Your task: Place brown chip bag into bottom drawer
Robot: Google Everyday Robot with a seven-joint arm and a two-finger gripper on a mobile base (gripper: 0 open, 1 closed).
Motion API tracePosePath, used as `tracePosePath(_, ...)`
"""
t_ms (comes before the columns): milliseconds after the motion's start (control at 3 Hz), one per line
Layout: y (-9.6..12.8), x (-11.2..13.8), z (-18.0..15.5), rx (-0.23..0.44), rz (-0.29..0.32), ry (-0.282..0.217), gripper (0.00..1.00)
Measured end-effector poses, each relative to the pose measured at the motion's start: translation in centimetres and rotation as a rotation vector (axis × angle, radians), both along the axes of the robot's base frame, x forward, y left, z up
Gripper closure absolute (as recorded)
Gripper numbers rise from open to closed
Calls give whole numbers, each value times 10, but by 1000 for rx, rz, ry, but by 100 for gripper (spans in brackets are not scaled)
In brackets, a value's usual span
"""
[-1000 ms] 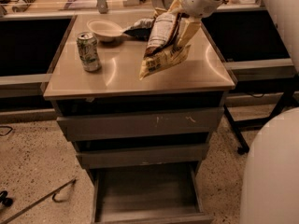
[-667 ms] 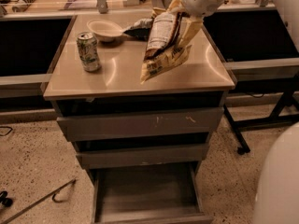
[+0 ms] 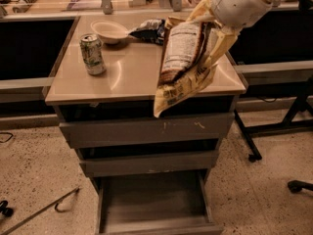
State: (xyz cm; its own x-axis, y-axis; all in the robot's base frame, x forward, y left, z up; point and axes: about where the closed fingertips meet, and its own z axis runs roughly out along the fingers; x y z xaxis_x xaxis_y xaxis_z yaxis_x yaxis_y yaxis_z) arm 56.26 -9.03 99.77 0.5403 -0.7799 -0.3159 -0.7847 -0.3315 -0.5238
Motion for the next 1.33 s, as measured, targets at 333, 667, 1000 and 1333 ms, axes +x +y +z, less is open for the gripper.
tracePosePath(333, 0, 0, 0, 0, 0, -1, 100)
tracePosePath(667, -1, -8, -17, -33, 7, 28, 100)
tracePosePath(1000, -2, -43, -35, -4, -16, 58, 100)
tracePosePath(1333, -13, -80, -66, 57, -74, 63, 100)
